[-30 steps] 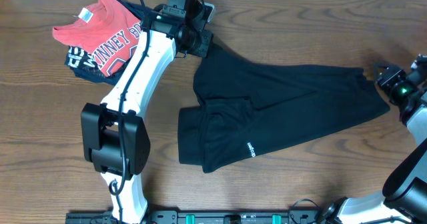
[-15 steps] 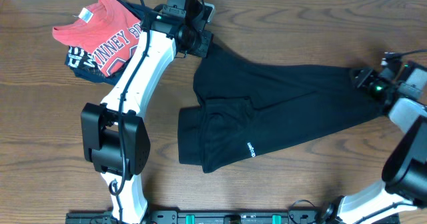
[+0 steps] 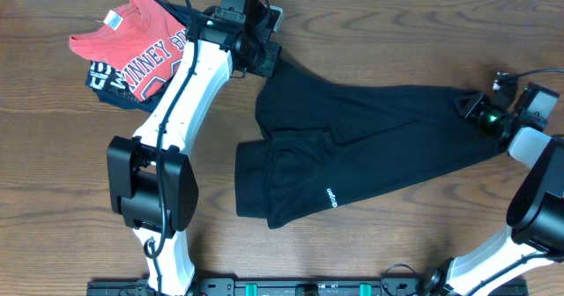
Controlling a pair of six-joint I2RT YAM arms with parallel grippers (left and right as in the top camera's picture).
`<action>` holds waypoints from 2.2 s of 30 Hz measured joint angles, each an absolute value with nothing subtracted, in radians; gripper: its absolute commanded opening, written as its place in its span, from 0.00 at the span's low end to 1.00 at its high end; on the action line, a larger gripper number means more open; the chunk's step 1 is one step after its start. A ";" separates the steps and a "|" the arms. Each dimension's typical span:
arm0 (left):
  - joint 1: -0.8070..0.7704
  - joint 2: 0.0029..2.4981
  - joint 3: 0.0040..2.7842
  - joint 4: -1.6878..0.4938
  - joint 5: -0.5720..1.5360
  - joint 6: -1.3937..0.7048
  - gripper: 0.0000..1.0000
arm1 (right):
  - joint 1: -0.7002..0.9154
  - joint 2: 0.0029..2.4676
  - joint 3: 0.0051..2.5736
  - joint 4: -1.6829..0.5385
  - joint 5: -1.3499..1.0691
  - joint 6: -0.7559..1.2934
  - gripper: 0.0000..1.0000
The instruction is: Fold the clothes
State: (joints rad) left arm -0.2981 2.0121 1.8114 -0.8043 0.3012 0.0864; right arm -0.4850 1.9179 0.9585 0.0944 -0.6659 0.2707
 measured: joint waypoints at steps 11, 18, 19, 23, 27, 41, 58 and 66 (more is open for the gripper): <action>-0.298 2.012 1.811 -0.804 0.301 0.086 0.06 | -0.519 1.917 1.027 0.416 -0.770 0.419 0.01; -0.298 2.012 1.811 -0.858 0.301 0.086 0.06 | -0.505 1.917 1.027 0.468 -0.745 0.437 0.01; -0.298 2.012 1.811 -0.869 0.301 0.086 0.06 | -0.501 1.917 1.027 0.494 -0.743 0.437 0.01; -0.298 2.012 1.811 -0.921 0.302 0.086 0.06 | -0.484 1.917 1.028 0.557 -0.730 0.439 0.01; -0.298 2.012 1.811 -0.974 0.309 0.082 0.06 | -0.470 1.917 1.028 0.544 -0.718 0.437 0.01; -0.319 2.012 1.811 -1.193 0.619 0.078 0.06 | -0.479 1.917 1.028 0.413 -0.646 0.335 0.01; -0.563 2.012 1.663 -1.286 0.525 0.013 0.06 | -0.521 1.917 1.028 0.266 -0.617 0.239 0.01; -0.568 2.012 1.523 -1.232 0.482 -0.043 0.06 | -0.560 1.917 1.028 0.192 -0.572 0.189 0.01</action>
State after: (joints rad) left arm -0.5678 2.0121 1.5230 -1.2316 0.4816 -0.0433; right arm -0.5598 1.9175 1.0283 0.1921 -0.5716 0.1886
